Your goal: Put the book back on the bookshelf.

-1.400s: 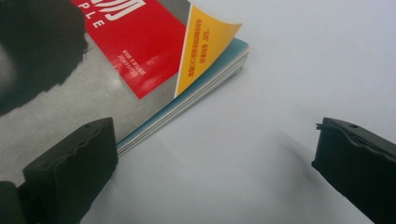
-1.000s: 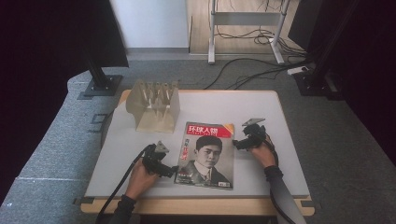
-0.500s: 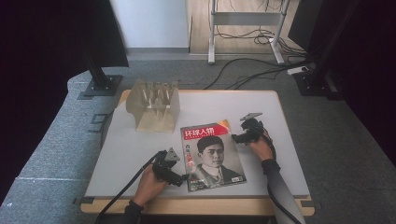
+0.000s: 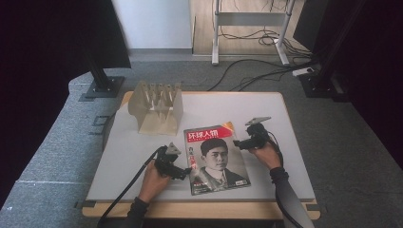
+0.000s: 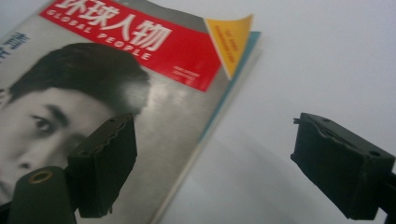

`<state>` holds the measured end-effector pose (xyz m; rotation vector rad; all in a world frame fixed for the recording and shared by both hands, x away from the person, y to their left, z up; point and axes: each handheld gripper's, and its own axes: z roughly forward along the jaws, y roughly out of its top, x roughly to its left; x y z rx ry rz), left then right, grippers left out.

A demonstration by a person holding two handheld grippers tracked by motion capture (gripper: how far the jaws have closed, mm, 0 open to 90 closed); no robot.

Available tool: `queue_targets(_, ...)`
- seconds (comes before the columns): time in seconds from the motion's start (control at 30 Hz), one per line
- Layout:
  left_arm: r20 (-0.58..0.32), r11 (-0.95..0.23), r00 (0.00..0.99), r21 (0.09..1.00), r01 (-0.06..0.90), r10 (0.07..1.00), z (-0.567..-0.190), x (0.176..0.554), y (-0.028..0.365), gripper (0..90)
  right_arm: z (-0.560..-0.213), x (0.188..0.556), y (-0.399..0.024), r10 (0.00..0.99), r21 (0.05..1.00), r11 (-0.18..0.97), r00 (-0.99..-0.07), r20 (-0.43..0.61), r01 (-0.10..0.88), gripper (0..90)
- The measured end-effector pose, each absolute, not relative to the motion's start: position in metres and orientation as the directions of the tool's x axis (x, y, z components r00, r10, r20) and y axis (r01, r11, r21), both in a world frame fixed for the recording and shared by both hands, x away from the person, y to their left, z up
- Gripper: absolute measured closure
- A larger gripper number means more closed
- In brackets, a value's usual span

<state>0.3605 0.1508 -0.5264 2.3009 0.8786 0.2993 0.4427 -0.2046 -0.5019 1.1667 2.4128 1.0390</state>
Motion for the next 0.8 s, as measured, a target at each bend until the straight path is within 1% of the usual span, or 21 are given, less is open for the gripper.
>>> queue_targets(0.03,-0.001,-0.576,0.751,0.64,0.508,0.661,-0.526,0.36,0.151,0.0,-0.502,0.442,-0.202,0.764,0.702,0.424,-0.642,0.062,0.573,12.9)
queue_targets(0.1,-0.003,-0.57,0.749,0.646,0.508,0.663,-0.527,0.359,0.152,0.0,-0.502,0.442,-0.197,0.761,0.7,0.427,-0.645,0.063,0.573,13.2)
queue_targets(0.27,0.001,-0.565,0.745,0.652,0.506,0.667,-0.528,0.359,0.15,0.0,-0.51,0.449,-0.19,0.755,0.703,0.399,-0.646,0.113,0.589,14.7)
queue_targets(0.47,-0.003,-0.56,0.741,0.653,0.509,0.671,-0.528,0.359,0.15,0.0,-0.52,0.459,-0.181,0.75,0.71,0.334,-0.631,0.198,0.62,18.5)
queue_targets(0.63,-0.004,-0.559,0.741,0.653,0.51,0.671,-0.528,0.359,0.15,0.0,-0.524,0.464,-0.177,0.754,0.7,0.324,-0.621,0.214,0.636,18.9)
queue_targets(0.73,-0.004,-0.559,0.741,0.653,0.511,0.672,-0.528,0.359,0.15,0.0,-0.524,0.463,-0.176,0.766,0.699,0.31,-0.605,0.219,0.645,21.3)
queue_targets(0.8,-0.004,-0.559,0.741,0.653,0.511,0.672,-0.528,0.359,0.149,0.0,-0.524,0.462,-0.179,0.766,0.7,0.285,-0.594,0.244,0.655,22.3)
